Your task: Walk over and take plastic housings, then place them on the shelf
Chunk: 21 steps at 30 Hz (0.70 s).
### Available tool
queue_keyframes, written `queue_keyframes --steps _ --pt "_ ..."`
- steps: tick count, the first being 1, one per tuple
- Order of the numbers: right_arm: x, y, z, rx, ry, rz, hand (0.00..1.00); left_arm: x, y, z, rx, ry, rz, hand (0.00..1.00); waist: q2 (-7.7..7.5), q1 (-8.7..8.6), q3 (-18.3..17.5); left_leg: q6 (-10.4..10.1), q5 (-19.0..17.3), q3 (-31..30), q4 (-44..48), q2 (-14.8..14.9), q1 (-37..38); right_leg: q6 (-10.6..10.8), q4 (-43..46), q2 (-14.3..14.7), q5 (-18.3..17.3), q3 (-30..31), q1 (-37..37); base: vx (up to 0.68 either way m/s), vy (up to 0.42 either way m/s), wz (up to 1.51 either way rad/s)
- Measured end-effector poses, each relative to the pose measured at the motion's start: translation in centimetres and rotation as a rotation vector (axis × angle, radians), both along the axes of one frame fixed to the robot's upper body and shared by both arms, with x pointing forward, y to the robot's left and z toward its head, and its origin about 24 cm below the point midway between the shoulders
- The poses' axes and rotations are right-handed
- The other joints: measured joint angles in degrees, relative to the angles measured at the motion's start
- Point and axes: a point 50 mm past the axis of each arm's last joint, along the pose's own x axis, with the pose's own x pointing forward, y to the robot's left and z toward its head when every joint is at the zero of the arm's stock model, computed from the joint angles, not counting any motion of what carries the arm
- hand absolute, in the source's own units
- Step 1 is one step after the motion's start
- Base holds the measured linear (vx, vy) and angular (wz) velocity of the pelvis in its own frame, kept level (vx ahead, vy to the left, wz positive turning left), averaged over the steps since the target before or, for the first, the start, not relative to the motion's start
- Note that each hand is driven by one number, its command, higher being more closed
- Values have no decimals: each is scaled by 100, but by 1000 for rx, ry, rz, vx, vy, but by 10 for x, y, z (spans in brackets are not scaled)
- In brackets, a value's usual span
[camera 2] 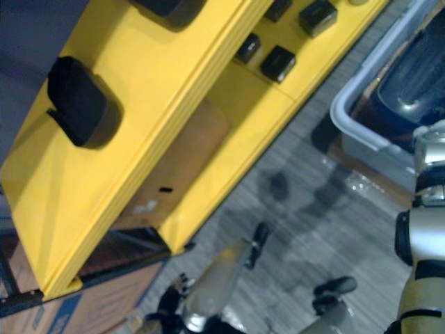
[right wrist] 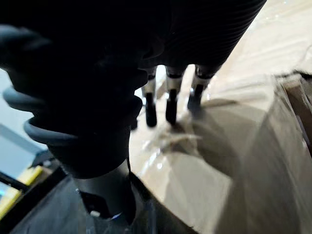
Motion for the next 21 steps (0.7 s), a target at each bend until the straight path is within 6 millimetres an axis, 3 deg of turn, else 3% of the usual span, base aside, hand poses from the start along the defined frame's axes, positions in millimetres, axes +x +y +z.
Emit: queue_keyframes --steps 12,16,21 --pt "-12 -13 -12 -127 400 -23 100 8 -1 12 -8 -104 -4 0 14 -32 -12 -1 2 -13 47 47 33 25 -64 70 26 -42 118 1 3 0" --pt "-11 -12 -10 -187 501 2 100 17 -7 28 -46 -210 -9 0 14 -73 -11 -1 2 -31 53 55 67 15 -79 85 35 -77 179 -7 2 2" --pt "-6 -8 -11 -298 554 14 100 40 -28 65 -133 -412 -64 0 -34 -260 24 -1 2 -89 42 109 113 -39 -223 197 79 -140 305 -42 3 1"
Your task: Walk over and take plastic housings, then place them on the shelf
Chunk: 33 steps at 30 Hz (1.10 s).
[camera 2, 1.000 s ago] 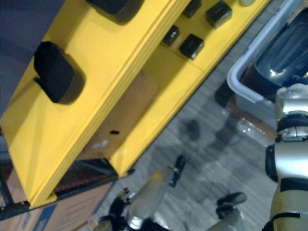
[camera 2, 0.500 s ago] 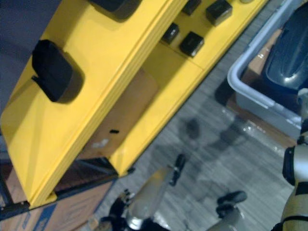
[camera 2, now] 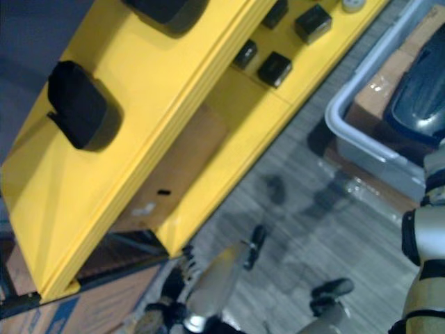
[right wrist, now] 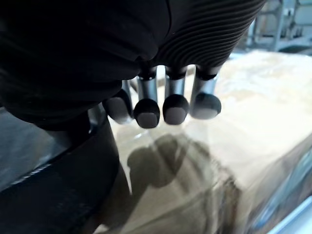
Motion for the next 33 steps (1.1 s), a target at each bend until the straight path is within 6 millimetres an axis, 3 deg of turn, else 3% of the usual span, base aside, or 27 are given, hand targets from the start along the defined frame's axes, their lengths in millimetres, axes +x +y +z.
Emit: queue_keyframes --steps 4,9,14,18,23,28,30,33 --pt "3 4 5 -68 -27 12 100 13 -3 21 -59 -92 40 0 -68 -73 49 0 0 115 4 127 6 -13 -144 163 140 87 -15 -20 -10 -19" --pt "18 21 20 -169 -68 76 100 39 -4 61 -95 -261 93 0 -327 -344 234 -3 1 186 27 307 9 -95 -291 390 214 160 -22 -19 -19 -14" --pt "28 36 34 -267 -140 130 100 59 -5 83 -92 -359 123 0 -533 -446 376 -3 1 286 112 479 22 -151 -369 552 252 283 -25 -24 -7 -15" --pt "44 64 47 -335 -227 218 100 84 -4 119 -79 -507 162 0 -686 -598 477 -15 7 394 107 623 94 -256 -448 697 323 374 -28 -53 -1 -18" --pt "55 91 54 -410 -307 288 100 109 -13 158 -50 -632 106 0 -743 -766 508 -84 48 471 90 758 108 -342 -552 855 426 485 -60 -73 4 -15" --pt "69 137 65 -483 -443 428 100 134 -10 186 21 -695 111 0 -1093 -1043 533 -257 165 636 -130 895 164 -468 -697 1014 573 661 -216 -74 -16 -24" --pt "71 162 71 -513 -532 509 100 147 -1 202 47 -717 148 0 -1315 -1181 518 -305 308 793 -390 909 383 -517 -804 1068 645 801 -198 -51 -22 -24" --pt "64 176 77 -550 -662 575 100 152 3 216 56 -758 156 0 -1462 -1339 517 -358 411 914 -649 911 677 -522 -911 1115 675 887 -63 -23 -25 -19"
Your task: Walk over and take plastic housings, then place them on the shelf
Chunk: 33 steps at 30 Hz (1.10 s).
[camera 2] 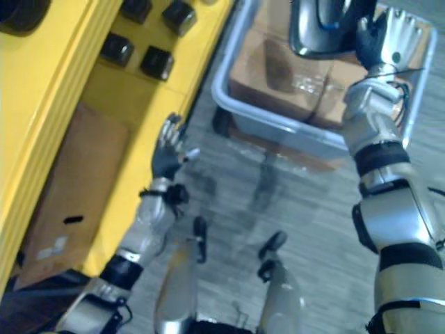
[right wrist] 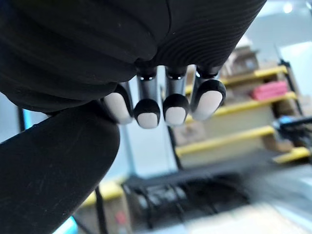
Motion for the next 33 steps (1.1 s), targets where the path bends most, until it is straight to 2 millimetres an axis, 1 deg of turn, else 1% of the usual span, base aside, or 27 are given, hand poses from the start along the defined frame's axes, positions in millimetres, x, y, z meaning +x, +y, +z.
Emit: queue_keyframes --steps 2,3,4,6,7,8,10,12,14,16,18,20,22,23,24,27,31,33 --pt "-6 13 -6 -32 -48 73 100 1 4 6 -15 -3 21 0 -110 -132 -12 -43 36 166 -175 3 308 -7 -90 54 21 106 170 14 -1 -26" --pt "-9 16 -8 -42 -65 90 100 1 4 7 -16 -4 23 0 -134 -173 -24 -51 41 176 -216 9 384 -9 -117 70 27 132 217 19 14 -20" --pt "-13 22 -11 -59 -93 121 100 2 3 10 -17 -8 25 0 -198 -261 -42 -76 66 265 -312 12 531 -11 -154 86 39 199 276 16 16 -27" --pt "-20 31 -16 -84 -125 171 100 4 2 16 -18 -11 28 0 -275 -359 -82 -98 85 416 -421 19 713 -15 -180 96 52 315 322 22 31 -33" --pt "-24 38 -27 -106 -118 206 100 5 4 18 -22 -7 40 0 -326 -470 -111 -104 102 512 -518 21 927 -9 -287 134 91 374 464 23 23 -27" --pt "-25 40 -33 -115 -112 220 100 6 5 18 -24 -6 44 0 -344 -513 -128 -105 103 555 -558 25 1004 -6 -321 156 99 399 516 28 17 -28" --pt "-28 44 -53 -134 -74 250 100 7 8 20 -30 -8 55 0 -460 -607 -301 -148 129 662 -689 43 1158 -8 -451 221 148 496 583 16 6 -24" --pt "-28 41 -65 -140 -35 239 100 10 6 22 -34 -9 44 0 -501 -627 -349 -162 137 707 -727 72 1257 -17 -503 269 160 500 668 12 4 -10" --pt "-28 39 -72 -140 -2 237 100 11 7 20 -64 13 34 0 -502 -627 -412 -185 158 750 -795 72 1382 -12 -550 281 168 506 763 4 16 -6" --pt "-29 38 -80 -156 31 231 100 12 7 18 -103 35 5 0 -509 -629 -521 -182 190 772 -880 54 1462 1 -613 289 193 503 827 0 0 0" --pt "-30 38 -89 -169 56 241 100 13 6 16 -155 63 -51 0 -507 -620 -724 -174 197 787 -921 27 1486 12 -767 303 278 502 889 16 48 0" --pt "-30 40 -92 -190 65 250 100 13 4 15 -179 74 -87 0 -502 -625 -760 -171 199 804 -958 -8 1633 43 -921 302 350 504 1078 12 59 0" --pt "-31 42 -100 -192 97 268 100 12 3 11 -207 93 -116 0 -521 -626 -974 -171 198 811 -976 -30 1652 57 -1072 311 419 500 1157 -7 58 1" --pt "-32 43 -107 -200 114 274 100 10 3 6 -210 105 -122 0 -518 -611 -1144 -171 198 824 -1023 -45 1658 73 -1176 325 470 498 1179 19 44 -2" --pt "-33 46 -111 -202 124 289 100 9 5 1 -209 119 -117 0 -515 -607 -1219 -170 198 834 -1052 -61 1717 78 -1263 332 511 497 1258 23 42 -3" --pt "-34 49 -118 -212 148 308 100 8 7 -7 -201 159 -105 0 -519 -599 -1280 -173 192 837 -1073 -69 1854 90 -1388 352 550 486 1444 -21 38 0" --pt "-37 52 -124 -213 162 328 100 6 10 -17 -190 210 -92 0 -510 -586 -1420 -173 196 860 -1116 -93 1854 88 -1530 363 638 479 1463 -27 36 -4" --pt "-39 54 -127 -213 165 339 100 6 10 -18 -186 219 -93 0 -514 -589 -1425 -173 197 855 -1116 -93 1869 91 -1530 364 649 480 1476 -5 52 0"
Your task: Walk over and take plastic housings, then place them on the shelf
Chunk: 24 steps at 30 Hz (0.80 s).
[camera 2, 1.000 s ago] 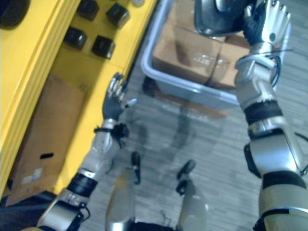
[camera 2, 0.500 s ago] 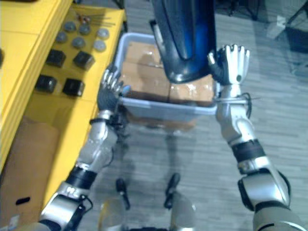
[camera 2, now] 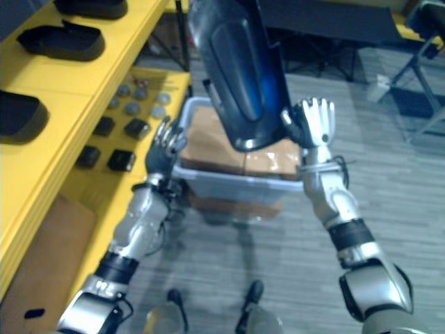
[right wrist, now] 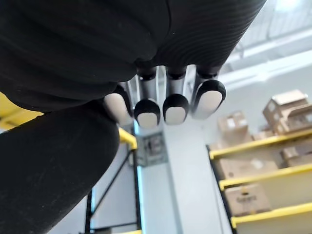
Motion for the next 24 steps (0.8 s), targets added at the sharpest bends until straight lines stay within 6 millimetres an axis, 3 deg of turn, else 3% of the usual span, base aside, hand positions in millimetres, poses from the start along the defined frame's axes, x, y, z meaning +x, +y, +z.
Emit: queue_keyframes --steps 11,24 --pt "-10 26 -39 19 104 107 100 -5 1 -16 85 44 4 0 -50 35 -435 3 6 -62 -58 -35 175 9 -9 -17 3 -1 181 1 54 2" --pt "-24 50 -72 -9 214 198 100 -11 -10 -27 105 72 -64 0 -44 50 -552 -20 125 -76 -255 -90 261 36 -31 -81 -30 -61 181 -3 31 0"
